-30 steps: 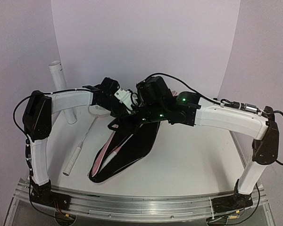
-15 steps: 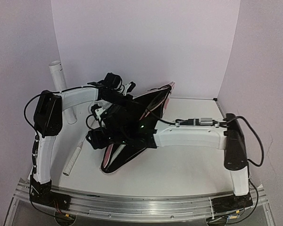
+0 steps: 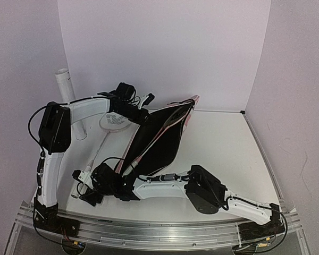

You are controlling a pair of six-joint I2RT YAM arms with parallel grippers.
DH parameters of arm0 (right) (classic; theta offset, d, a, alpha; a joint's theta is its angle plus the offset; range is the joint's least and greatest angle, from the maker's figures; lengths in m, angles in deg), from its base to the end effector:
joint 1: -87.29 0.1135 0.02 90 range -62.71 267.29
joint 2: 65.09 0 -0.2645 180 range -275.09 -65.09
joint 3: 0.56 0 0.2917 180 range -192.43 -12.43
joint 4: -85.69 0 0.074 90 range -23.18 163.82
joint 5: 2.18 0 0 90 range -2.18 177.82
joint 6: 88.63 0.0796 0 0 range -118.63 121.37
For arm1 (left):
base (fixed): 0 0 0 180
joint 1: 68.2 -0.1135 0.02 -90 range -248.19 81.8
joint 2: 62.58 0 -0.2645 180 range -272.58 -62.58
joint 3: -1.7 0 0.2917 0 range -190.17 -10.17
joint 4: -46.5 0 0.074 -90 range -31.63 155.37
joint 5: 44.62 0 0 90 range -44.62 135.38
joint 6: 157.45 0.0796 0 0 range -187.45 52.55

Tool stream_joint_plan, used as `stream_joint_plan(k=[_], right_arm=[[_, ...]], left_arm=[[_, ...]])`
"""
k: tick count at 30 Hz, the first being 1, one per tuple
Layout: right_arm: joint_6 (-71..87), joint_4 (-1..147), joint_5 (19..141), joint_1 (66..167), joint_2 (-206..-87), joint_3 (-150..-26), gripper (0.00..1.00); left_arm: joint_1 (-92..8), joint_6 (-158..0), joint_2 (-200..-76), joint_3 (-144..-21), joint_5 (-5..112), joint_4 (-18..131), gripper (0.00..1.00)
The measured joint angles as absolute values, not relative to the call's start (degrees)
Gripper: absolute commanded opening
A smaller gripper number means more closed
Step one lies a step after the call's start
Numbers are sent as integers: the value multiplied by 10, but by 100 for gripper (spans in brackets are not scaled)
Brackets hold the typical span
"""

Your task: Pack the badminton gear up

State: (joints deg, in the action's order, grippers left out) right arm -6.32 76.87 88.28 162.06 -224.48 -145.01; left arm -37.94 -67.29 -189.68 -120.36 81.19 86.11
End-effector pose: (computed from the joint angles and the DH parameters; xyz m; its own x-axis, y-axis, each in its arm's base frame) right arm 0.1819 0.6656 0.0695 0.0240 -0.4214 -0.9066 -0.9684 0.2153 -0.1257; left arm 0.4677 -0.3268 0.2015 -0.6049 0.3555 -0.7126 0.7699 0.4897 -0.4092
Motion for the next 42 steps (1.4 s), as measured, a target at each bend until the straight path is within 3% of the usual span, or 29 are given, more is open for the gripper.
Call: stream_joint_plan(k=[14,25,32,42], right_arm=[[-28,775,944,1620,-2232,-1431,84],[-9,863,895,1609,-2309,-1613,84],[-42,826,853,1599,-2405,-1691,84],[-48,795,888,1599,-2406,-1690,70]], left_arm=[[-376,-712,-1899,-1148,790,801,0],[-375,-707,-1911,-1155,810,787,0],[-375,-700,-1912,-1155,824,783,0],[-375,-699,-1923,-1155,832,778,0]])
